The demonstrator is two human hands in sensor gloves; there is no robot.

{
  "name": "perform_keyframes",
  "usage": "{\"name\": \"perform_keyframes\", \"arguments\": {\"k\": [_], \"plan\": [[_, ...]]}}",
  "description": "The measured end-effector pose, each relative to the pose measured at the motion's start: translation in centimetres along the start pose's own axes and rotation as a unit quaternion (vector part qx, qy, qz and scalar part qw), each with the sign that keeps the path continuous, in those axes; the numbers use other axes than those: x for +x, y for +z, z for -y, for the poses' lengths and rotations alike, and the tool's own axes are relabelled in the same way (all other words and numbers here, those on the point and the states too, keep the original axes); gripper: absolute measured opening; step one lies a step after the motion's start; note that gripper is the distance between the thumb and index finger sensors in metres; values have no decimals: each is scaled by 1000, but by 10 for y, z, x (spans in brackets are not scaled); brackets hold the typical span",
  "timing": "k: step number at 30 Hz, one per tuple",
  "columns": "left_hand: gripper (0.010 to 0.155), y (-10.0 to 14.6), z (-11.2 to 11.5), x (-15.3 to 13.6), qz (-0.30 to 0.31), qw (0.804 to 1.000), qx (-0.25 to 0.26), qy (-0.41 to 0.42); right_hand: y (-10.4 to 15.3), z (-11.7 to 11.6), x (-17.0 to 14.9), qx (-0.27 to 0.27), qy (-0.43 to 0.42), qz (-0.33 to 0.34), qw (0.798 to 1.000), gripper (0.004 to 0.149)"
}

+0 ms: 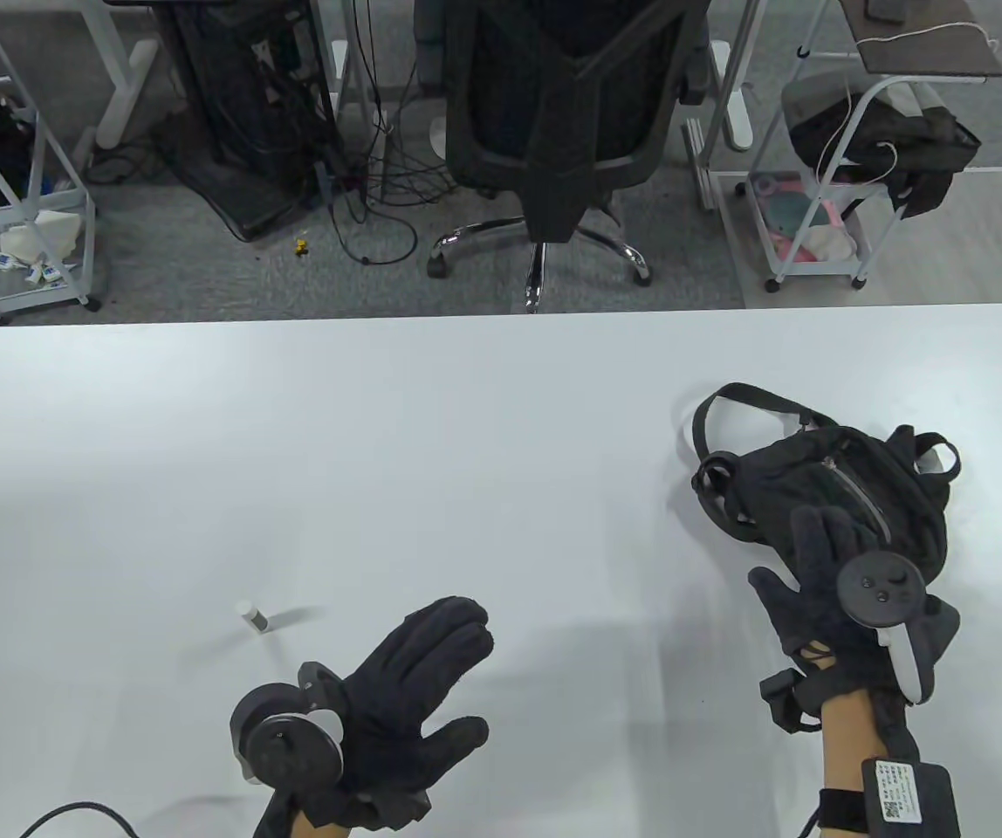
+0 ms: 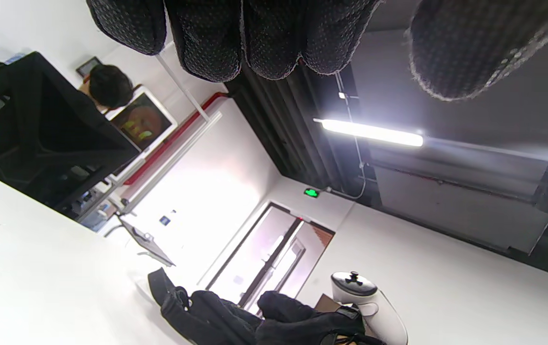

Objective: Apply lubricant on backpack

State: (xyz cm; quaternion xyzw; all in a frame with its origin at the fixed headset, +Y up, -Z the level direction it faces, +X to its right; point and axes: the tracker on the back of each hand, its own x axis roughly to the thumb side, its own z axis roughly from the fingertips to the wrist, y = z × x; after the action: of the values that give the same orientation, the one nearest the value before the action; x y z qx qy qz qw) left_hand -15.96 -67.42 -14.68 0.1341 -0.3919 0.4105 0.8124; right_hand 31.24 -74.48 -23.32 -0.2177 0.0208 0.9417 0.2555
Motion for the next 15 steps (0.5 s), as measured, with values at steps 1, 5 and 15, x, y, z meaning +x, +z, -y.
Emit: {"name": "perform_keyframes", "arguments": {"k": [1,5,15], "plan": [[77,0,0,0,-1,1000,0,0,-2,-5,-1,5,22,-12,1000,86],[76,0,1,0,-3,1000,-3,-3,-8,-18,-3,5,88,-52,995,88],[76,0,0,2,0,1000,-5,1,-14,-25,-18,-31,144,-119,982,81]]}}
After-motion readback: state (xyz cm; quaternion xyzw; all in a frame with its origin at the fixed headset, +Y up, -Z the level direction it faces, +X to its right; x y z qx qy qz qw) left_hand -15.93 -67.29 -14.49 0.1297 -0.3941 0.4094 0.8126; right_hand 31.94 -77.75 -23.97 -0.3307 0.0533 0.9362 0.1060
